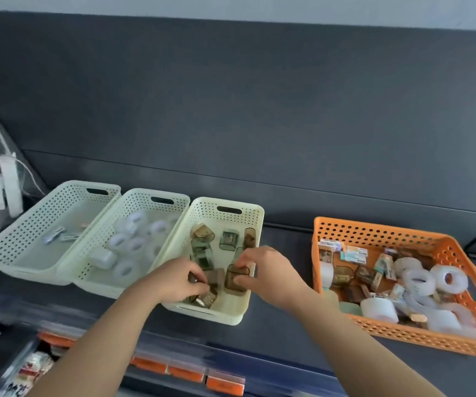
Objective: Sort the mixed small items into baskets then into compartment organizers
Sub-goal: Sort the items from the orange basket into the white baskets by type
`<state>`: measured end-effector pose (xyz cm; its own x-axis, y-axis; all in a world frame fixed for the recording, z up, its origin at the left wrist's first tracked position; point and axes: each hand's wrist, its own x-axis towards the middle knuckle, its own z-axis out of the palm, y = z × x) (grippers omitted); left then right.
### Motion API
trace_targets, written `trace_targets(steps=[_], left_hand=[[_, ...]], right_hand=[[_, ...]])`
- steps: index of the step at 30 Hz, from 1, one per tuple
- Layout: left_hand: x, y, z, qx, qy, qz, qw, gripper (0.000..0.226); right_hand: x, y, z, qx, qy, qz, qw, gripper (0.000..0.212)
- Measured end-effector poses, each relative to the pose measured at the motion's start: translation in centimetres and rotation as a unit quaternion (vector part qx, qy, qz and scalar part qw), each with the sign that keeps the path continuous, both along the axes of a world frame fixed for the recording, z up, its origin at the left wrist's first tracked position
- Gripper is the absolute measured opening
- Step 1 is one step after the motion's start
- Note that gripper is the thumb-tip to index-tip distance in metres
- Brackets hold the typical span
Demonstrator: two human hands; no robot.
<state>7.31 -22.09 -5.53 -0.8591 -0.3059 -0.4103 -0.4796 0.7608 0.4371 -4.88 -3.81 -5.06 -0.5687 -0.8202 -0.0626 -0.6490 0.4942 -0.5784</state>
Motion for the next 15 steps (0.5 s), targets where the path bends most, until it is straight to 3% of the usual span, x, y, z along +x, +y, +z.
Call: trace_targets(steps=[4,7,11,15], left_hand=[[0.0,-0.6,-0.9,-0.010,0.037,0.008,0.999,0.027],[0.3,-0.5,-1.4,-0.068,0.110,0.023,0.991,0.037],[-0.3,0.6,-1.0,-0.156,0.196,0.016,0.968,0.039],[-2.9,3.9,1.1,-0.115,0.277,0.006,0.954,0.032]], right_hand=[[0.3,-0.8,-1.5,0.086,0.064,0.025,0.994,0.021],[0.8,-0.8,-1.3,0.122,0.147,0.061,0.980,0.026],[0.9,0.5,-0.8,0.012,0.106,0.037,0.994,0.026],[-0.5,4.9,0.9,-0.062,0.074,-0.047,0.994,0.029]])
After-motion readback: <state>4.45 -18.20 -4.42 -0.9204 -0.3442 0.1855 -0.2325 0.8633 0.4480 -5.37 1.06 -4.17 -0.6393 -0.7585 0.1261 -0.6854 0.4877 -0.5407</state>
